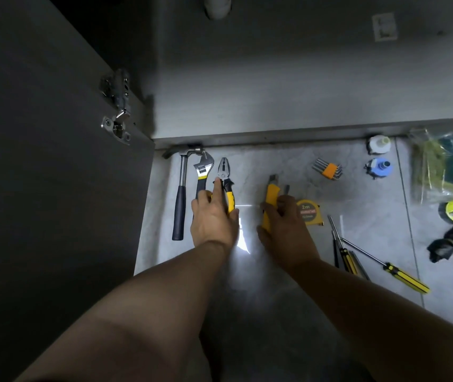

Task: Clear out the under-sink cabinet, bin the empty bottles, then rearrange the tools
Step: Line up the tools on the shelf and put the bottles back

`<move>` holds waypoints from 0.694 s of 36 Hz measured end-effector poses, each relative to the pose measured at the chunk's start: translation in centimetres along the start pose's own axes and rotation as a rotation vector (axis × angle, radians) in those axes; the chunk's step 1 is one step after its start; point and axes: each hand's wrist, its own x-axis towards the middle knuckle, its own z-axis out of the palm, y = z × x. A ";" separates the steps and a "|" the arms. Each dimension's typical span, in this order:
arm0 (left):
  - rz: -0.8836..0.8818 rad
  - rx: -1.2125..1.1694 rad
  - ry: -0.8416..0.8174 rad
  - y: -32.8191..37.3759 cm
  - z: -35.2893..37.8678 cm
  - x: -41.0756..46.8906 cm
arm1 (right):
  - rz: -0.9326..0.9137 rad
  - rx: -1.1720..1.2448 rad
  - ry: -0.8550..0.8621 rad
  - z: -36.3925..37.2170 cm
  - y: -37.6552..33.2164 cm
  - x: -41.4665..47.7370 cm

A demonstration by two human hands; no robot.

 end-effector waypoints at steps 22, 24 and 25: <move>-0.003 -0.035 0.035 -0.2 -0.2 0.1 | -0.085 0.002 -0.104 1.4 -2.3 2.8; 0.038 -0.036 0.107 -0.7 -0.7 0.0 | -0.086 0.002 -0.087 1.4 -2.4 2.8; 0.054 -0.011 0.156 -1.1 -0.9 0.0 | -0.084 -0.003 -0.076 1.4 -2.4 2.8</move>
